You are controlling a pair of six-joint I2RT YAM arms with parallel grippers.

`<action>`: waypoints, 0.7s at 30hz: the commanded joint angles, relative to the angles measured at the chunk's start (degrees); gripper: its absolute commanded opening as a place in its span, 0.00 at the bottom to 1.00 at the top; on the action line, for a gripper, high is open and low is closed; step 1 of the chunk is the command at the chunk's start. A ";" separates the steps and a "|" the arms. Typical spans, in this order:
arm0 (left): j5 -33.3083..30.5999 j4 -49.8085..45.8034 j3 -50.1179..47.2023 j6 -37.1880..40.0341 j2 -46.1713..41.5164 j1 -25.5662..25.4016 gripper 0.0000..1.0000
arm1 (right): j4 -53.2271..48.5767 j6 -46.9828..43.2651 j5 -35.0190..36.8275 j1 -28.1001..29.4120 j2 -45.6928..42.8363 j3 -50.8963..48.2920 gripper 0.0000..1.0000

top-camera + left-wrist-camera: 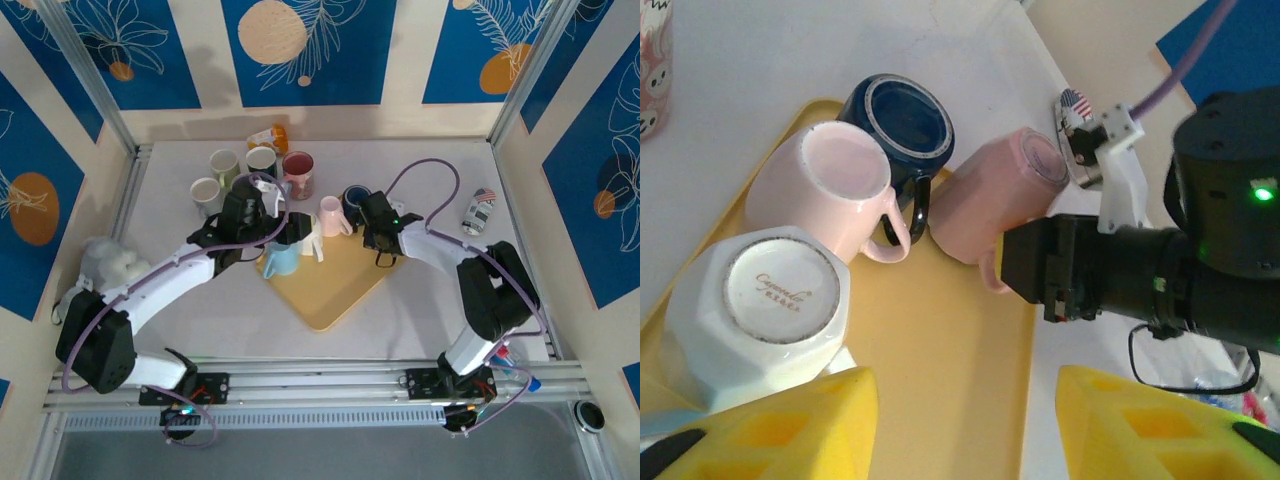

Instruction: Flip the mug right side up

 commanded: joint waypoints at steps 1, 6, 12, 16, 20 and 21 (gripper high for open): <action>0.03 3.79 -1.03 -4.20 0.00 -0.79 0.50 | 1.46 -0.90 0.68 0.35 -7.41 -0.01 0.00; 1.34 9.50 -2.89 -9.23 -0.36 -0.76 0.50 | -1.25 -0.40 -0.70 0.88 -15.69 -1.33 0.00; 2.77 16.16 -4.64 -15.12 -0.97 -0.81 0.50 | -2.88 -0.39 -2.77 1.15 -26.22 -3.89 0.00; 3.43 19.02 -4.90 -19.09 -1.18 -0.88 0.50 | -2.91 -2.06 -6.27 1.06 -31.94 -4.41 0.00; 5.49 26.67 -6.18 -23.84 -0.55 -0.87 0.50 | -2.23 -4.11 -11.74 0.76 -36.07 -3.51 0.00; 5.92 30.05 -6.83 -25.66 -0.14 -0.82 0.50 | -1.94 -4.55 -13.43 0.58 -36.82 -3.20 0.00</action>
